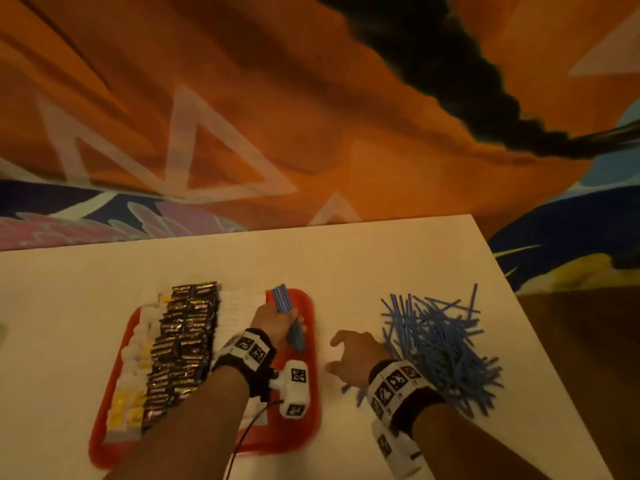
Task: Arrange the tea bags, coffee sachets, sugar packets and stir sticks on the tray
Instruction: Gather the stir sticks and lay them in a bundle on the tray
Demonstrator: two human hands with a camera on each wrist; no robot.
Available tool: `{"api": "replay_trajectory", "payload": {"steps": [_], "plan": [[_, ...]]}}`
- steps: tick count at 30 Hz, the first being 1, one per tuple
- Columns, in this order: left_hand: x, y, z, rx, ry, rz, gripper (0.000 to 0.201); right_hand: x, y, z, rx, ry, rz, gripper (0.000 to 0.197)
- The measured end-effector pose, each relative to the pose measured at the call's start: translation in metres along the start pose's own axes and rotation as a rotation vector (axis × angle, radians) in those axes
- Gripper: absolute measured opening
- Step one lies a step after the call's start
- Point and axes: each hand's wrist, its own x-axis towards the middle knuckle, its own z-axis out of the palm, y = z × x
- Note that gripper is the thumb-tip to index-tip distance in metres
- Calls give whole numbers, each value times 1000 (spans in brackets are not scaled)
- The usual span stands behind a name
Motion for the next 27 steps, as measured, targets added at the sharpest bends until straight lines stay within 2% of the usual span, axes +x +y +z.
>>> {"api": "replay_trajectory", "payload": {"steps": [5, 8, 11, 19, 23, 27], "plan": [[65, -34, -8, 304, -43, -115, 12, 19, 36, 24, 59, -69, 65, 31], [94, -49, -2, 517, -41, -127, 32, 27, 51, 34, 83, -69, 86, 21], [92, -42, 4, 686, 9, -104, 46, 34, 61, 43, 95, -55, 99, 15], [93, -36, 16, 849, 41, -77, 59, 44, 68, 55, 143, -66, 129, 13], [94, -36, 17, 853, 65, -72, 56, 45, 62, 55, 167, -49, 119, 14], [89, -36, 15, 870, 99, -66, 55, 53, 53, 52, 89, -33, 57, 15]]}}
